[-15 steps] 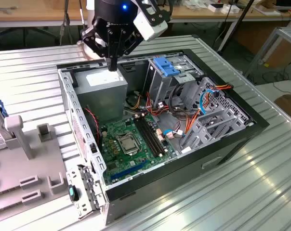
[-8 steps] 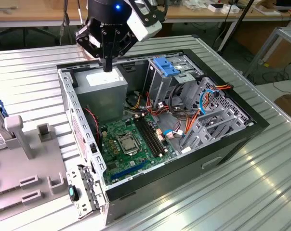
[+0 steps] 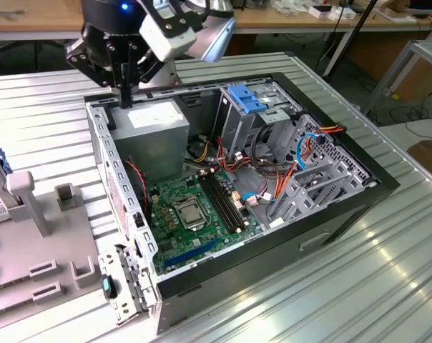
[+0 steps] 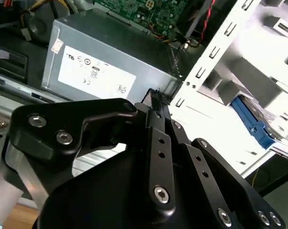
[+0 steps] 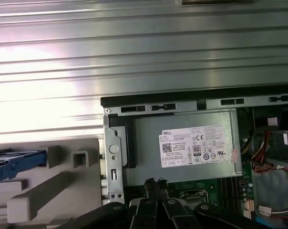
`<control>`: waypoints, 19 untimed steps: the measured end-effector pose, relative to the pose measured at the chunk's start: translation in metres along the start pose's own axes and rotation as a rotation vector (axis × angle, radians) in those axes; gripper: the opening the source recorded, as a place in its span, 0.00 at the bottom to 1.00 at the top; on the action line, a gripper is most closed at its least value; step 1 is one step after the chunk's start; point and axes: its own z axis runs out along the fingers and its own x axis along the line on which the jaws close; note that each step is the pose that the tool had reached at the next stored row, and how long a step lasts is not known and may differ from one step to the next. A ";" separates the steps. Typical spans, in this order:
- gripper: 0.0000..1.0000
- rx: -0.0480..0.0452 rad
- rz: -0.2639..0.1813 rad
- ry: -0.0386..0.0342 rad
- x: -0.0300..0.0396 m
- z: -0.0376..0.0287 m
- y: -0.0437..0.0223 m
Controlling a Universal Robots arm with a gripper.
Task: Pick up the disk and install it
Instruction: 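Reach for the disk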
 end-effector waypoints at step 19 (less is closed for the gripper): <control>0.11 0.0001 0.000 0.0001 0.1132 -0.0027 -0.0030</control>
